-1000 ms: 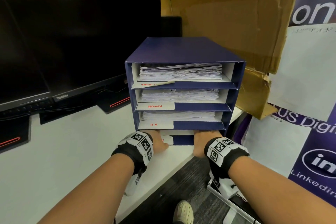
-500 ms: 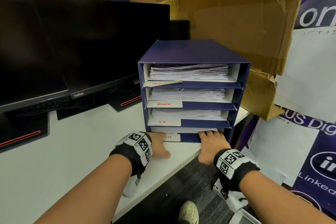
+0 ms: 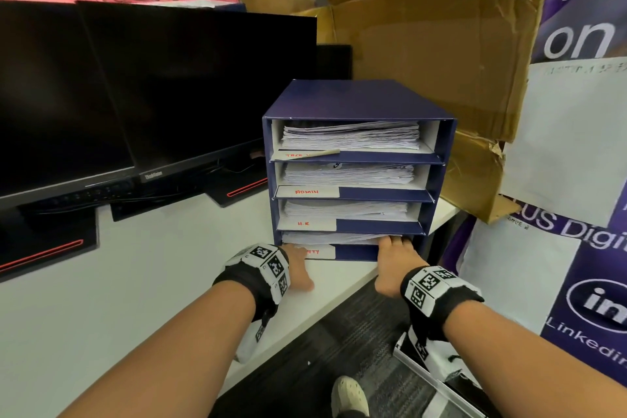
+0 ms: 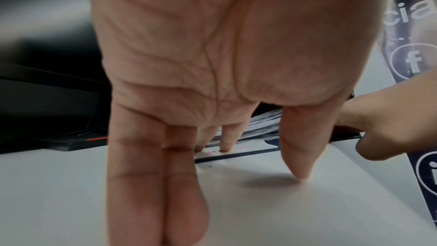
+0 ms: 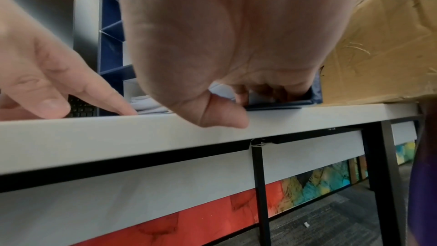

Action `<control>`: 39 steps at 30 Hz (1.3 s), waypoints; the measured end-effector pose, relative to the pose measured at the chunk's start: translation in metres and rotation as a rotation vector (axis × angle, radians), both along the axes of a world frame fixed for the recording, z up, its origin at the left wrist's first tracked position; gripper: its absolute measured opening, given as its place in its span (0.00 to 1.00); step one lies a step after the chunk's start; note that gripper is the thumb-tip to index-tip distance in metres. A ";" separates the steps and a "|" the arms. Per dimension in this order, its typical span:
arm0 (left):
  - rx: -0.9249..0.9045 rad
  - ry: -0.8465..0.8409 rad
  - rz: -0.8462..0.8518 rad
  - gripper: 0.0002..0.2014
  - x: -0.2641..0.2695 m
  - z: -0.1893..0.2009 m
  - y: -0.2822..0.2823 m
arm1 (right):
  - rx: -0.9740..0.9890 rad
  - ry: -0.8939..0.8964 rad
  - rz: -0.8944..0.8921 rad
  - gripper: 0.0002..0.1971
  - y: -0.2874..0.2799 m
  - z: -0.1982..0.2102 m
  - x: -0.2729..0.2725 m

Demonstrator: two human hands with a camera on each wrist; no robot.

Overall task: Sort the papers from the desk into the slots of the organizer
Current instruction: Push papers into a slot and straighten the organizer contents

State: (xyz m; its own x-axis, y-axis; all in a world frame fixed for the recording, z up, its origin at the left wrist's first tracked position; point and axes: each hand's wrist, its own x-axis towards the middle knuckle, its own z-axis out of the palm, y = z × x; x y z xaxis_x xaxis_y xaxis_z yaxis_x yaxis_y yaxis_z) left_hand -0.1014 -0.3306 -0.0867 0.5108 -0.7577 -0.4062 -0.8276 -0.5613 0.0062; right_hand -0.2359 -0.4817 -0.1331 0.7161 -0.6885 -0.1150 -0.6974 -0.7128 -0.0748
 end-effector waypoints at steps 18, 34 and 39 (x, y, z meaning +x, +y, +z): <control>0.031 -0.071 -0.005 0.31 0.001 0.001 -0.012 | -0.044 0.059 0.092 0.38 -0.003 0.007 -0.001; 0.026 -0.047 0.005 0.29 0.005 0.001 -0.017 | -0.230 0.164 0.238 0.44 -0.007 -0.003 -0.006; -0.004 -0.015 0.005 0.30 0.002 0.004 -0.020 | -0.260 0.153 0.242 0.46 -0.008 -0.005 -0.007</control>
